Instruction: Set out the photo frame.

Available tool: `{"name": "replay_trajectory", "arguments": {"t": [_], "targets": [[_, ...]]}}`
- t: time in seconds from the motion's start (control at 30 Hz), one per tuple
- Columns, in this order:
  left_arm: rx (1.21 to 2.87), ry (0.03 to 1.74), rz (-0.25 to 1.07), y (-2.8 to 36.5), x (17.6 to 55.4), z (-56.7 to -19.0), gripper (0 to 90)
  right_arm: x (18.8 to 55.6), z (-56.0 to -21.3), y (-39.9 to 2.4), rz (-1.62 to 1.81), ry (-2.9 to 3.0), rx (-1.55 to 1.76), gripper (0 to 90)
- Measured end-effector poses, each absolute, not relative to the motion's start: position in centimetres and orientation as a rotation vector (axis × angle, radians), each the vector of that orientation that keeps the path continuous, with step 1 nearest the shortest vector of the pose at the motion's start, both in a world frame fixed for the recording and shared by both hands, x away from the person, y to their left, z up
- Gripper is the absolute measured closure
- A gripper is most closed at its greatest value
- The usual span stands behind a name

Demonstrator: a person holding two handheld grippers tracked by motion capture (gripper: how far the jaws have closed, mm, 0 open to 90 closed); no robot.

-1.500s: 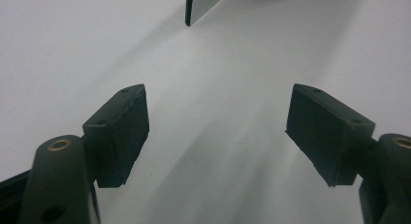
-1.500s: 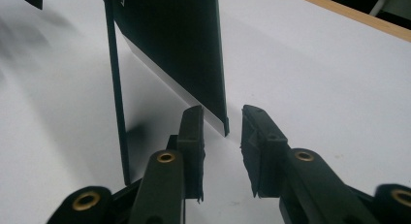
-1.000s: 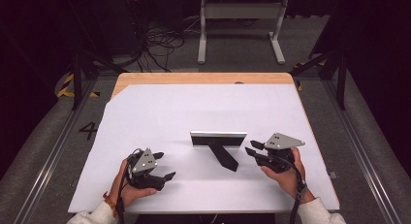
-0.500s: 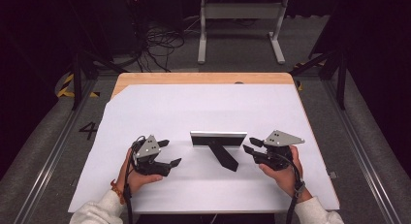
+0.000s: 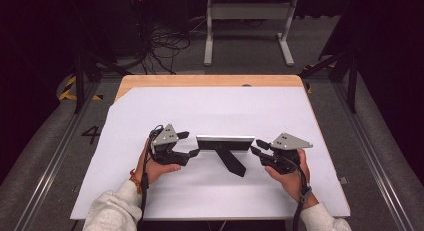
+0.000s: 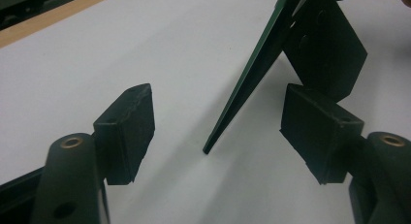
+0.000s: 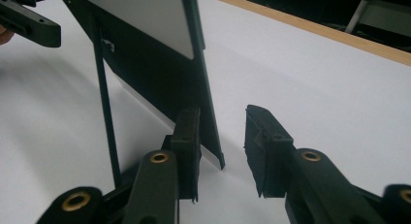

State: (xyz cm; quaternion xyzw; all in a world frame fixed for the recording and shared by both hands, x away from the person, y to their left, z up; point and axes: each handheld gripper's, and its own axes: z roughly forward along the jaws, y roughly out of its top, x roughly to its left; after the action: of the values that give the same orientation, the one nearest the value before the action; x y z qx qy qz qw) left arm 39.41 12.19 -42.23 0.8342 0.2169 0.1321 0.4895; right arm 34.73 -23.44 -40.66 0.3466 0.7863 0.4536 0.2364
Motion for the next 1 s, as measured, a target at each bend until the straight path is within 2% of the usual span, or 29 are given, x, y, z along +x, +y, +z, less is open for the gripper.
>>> {"name": "replay_trajectory", "arguments": {"t": [0.13,0.2,0.3,0.47,1.0], "targets": [[1.993,0.489,0.291,11.9,39.6,-41.9,34.3,35.0,-40.8,-23.0,1.249,2.161,0.940,69.6],[1.965,0.450,0.279,11.9,39.6,-41.6,43.5,34.8,-40.8,-22.8,1.254,2.161,0.913,73.4],[1.966,0.423,0.265,11.6,39.6,-41.2,48.3,34.6,-40.6,-22.5,1.254,2.165,0.877,75.1],[1.997,0.369,0.258,11.3,39.5,-41.2,62.8,34.6,-40.4,-22.4,1.254,2.163,0.867,77.6],[2.026,0.338,0.265,12.3,38.2,-40.7,74.2,35.5,-40.8,-22.0,1.243,2.171,0.883,79.3]]}}
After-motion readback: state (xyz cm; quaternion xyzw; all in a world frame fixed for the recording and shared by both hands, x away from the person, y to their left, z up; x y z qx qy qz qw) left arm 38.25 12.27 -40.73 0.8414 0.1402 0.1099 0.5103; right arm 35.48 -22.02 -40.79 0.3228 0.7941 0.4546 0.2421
